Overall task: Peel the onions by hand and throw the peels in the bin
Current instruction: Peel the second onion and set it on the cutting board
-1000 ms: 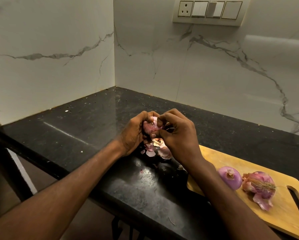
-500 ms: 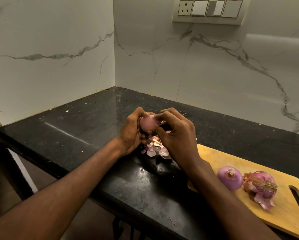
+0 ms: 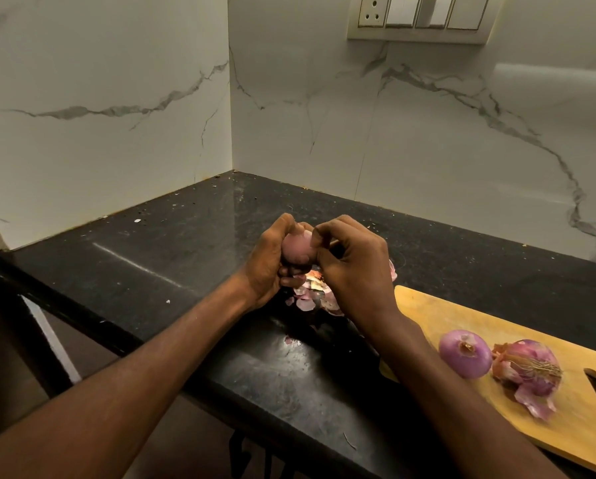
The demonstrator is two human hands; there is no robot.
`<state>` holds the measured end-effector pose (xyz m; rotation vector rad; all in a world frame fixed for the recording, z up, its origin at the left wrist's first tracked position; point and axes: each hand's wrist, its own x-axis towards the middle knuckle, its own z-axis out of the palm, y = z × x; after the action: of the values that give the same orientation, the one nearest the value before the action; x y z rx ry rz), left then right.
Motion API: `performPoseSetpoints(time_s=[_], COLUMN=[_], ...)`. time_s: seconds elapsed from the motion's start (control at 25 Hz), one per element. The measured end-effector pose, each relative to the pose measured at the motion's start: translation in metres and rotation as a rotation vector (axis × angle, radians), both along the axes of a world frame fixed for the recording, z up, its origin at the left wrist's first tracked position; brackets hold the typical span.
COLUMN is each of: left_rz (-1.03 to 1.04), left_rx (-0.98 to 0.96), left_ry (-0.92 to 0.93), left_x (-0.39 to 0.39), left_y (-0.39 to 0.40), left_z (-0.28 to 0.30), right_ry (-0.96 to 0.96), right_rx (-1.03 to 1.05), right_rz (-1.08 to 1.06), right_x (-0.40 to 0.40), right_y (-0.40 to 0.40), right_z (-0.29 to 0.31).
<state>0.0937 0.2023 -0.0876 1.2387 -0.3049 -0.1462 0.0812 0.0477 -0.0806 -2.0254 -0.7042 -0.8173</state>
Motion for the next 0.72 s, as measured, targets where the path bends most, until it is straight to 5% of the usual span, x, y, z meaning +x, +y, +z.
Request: performPoseSetpoints(time_s=[0.72], left_rz=[0.029], left_rx=[-0.03], left_ry=[-0.012], left_x=[-0.0054], left_y=[0.0009], left_z=[0.0018], right_ry=[-0.005], right_rx=[-0.037], right_rz=[0.034], right_x=[-0.0008], right_y=[0.0002], right_z=[-0.0017])
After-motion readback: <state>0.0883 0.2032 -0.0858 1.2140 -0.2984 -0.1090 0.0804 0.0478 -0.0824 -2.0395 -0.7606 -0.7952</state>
